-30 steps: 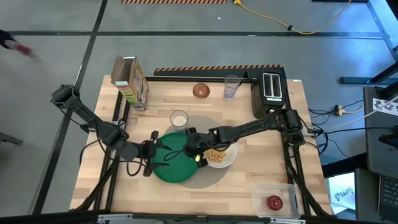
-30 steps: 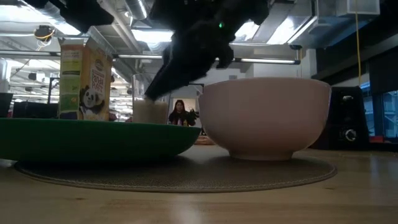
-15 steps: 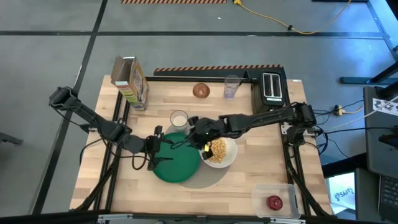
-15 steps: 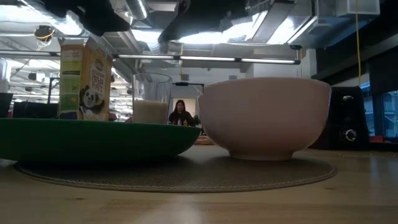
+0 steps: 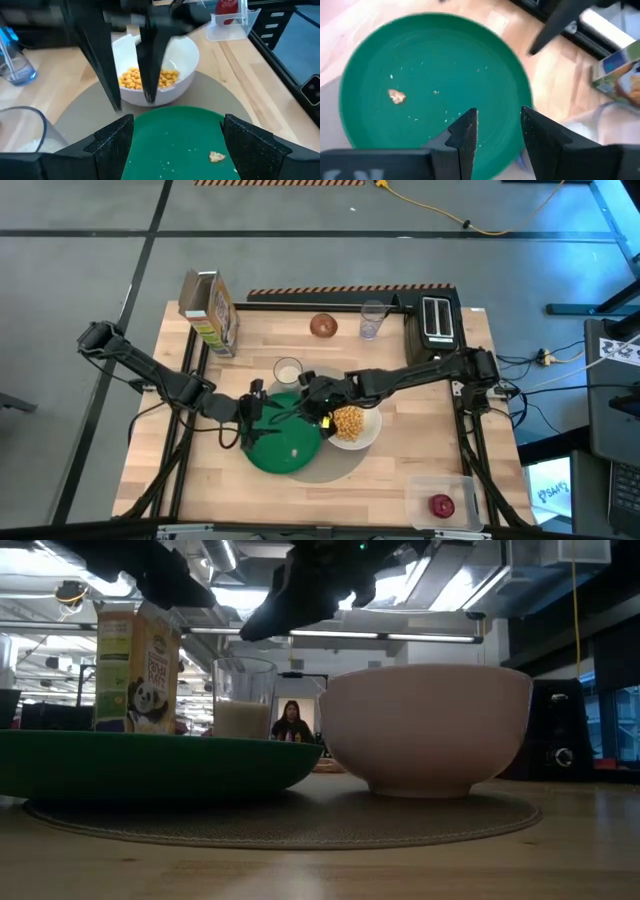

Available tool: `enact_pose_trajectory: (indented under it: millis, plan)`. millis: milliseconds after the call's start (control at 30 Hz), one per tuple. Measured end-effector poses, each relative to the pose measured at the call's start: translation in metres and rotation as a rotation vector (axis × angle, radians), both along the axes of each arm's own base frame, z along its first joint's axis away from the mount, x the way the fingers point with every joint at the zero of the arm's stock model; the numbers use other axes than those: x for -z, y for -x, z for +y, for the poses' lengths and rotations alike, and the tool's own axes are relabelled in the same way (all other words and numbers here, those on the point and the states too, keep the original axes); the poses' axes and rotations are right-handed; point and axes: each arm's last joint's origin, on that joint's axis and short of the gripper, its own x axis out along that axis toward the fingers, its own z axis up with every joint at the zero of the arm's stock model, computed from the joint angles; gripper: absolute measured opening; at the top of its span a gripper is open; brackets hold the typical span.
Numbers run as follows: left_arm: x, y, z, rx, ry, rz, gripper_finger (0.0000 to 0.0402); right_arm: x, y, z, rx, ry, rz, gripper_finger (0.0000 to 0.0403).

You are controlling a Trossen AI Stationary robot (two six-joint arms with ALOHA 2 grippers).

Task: Arrange a breakfast setting
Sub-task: Put the toasted bagel on top of green plate

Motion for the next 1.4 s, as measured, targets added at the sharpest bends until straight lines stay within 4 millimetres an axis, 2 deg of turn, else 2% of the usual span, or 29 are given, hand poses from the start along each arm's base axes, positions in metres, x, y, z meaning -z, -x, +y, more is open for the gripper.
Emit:
enact_pose_trajectory:
  millis: [167, 333, 433, 600, 767, 867, 1033, 1133, 1300, 1400]
  plan:
    - [-0.004, 0.002, 0.001, -0.009, 0.016, -0.017, 0.0292, -0.034, 0.020, -0.020, 0.045, 0.001, -0.009, 0.0140]
    - [-0.019, 0.013, 0.007, 0.022, 0.002, -0.076, 0.0292, -0.052, 0.040, -0.054, 0.169, 0.068, 0.037, 0.0140]
    - [-0.029, 0.023, 0.015, 0.029, -0.029, -0.117, 0.0292, -0.058, 0.045, -0.078, 0.237, 0.108, 0.033, 0.0140]
    - [-0.039, 0.037, 0.031, -0.005, -0.078, -0.142, 0.0292, -0.055, 0.047, -0.120, 0.324, 0.139, 0.046, 0.0141]
    - [-0.040, 0.046, 0.045, -0.065, -0.087, -0.113, 0.0292, -0.052, 0.051, -0.152, 0.352, 0.146, 0.045, 0.0145]
    - [-0.040, 0.051, 0.051, -0.093, -0.074, -0.090, 0.0292, -0.052, 0.054, -0.169, 0.364, 0.120, 0.031, 0.0172]
    - [-0.039, 0.056, 0.057, -0.097, -0.058, -0.062, 0.0292, -0.045, 0.056, -0.197, 0.422, 0.110, 0.027, 0.0249]
    - [-0.039, 0.058, 0.059, -0.083, -0.045, -0.057, 0.0292, -0.040, 0.056, -0.213, 0.443, 0.095, 0.011, 0.0280]
    - [-0.037, 0.059, 0.060, -0.090, -0.037, -0.037, 0.0292, -0.021, 0.049, -0.233, 0.446, 0.064, 0.010, 0.0289]
    - [-0.036, 0.059, 0.060, -0.090, -0.039, -0.028, 0.0292, -0.019, 0.042, -0.241, 0.446, 0.049, 0.027, 0.0281]
